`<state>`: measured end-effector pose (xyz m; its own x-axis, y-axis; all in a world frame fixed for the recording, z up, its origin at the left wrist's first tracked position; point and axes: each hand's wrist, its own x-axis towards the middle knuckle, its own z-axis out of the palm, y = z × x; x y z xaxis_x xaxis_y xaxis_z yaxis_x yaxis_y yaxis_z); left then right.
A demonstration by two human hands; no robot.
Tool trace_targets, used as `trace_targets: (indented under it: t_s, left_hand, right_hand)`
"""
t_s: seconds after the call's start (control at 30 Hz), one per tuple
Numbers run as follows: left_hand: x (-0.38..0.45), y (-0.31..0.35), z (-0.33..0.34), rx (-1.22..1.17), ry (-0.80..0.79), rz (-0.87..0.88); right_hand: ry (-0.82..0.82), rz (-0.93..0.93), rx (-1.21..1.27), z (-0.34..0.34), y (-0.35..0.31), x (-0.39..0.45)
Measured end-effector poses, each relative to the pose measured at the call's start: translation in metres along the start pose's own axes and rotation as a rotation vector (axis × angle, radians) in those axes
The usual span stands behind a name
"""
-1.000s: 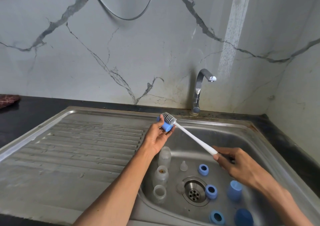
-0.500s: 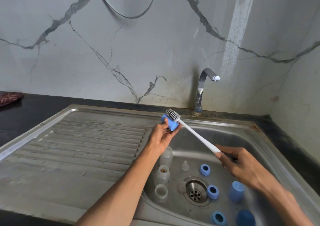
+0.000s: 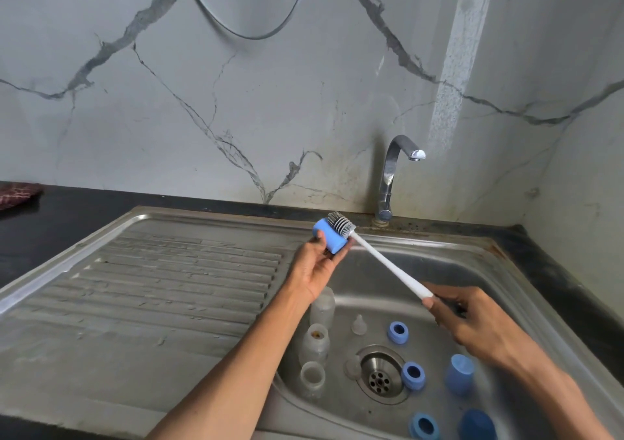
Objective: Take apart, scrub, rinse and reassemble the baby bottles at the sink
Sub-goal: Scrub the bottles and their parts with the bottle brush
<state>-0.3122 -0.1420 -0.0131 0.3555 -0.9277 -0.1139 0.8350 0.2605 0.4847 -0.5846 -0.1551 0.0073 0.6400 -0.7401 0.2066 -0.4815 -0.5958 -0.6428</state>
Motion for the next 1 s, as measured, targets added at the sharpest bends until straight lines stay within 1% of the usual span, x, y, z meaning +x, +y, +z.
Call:
trace_targets:
  t_s: [0.07,0.13,0.23,0.33,0.43,0.53,0.6,0.73,0.83,0.9,1.0]
  left_hand:
    - [0.005,0.011,-0.008,0.010,0.050,0.058]
    - [0.008,0.012,-0.012,0.006,0.079,0.062]
    - [0.005,0.001,-0.007,0.023,0.016,-0.008]
    - [-0.002,-0.018,0.003,0.158,-0.049,-0.070]
    - [0.000,-0.014,0.003,0.263,0.007,0.013]
    - [0.007,0.005,-0.009,0.188,0.091,0.086]
    - [0.010,0.008,-0.015,0.183,0.114,0.090]
    - [0.003,-0.003,-0.006,0.205,0.016,0.014]
    - [0.000,-0.006,-0.002,0.231,-0.043,0.016]
    - [-0.001,-0.003,-0.003,0.255,-0.048,0.055]
    - [0.000,0.001,-0.005,0.224,-0.014,0.102]
  right_hand:
    - [-0.047,0.000,-0.004,-0.002,-0.001,-0.001]
    - [-0.058,0.012,-0.004,-0.003,0.000,-0.002]
    - [-0.009,0.046,0.004,-0.003,0.000,0.000]
    - [0.044,0.059,-0.007,-0.002,0.003,0.001]
    - [0.030,0.060,-0.017,-0.006,0.003,0.000]
    - [-0.017,0.062,-0.041,-0.011,0.005,-0.002]
    - [-0.024,0.072,-0.051,-0.012,0.007,-0.003]
    - [0.039,0.085,-0.072,-0.012,0.005,-0.001]
    - [0.064,0.083,-0.104,-0.013,0.004,-0.001]
    - [0.052,0.095,-0.117,-0.013,0.004,-0.002]
    - [0.046,0.110,-0.114,-0.014,0.003,-0.003]
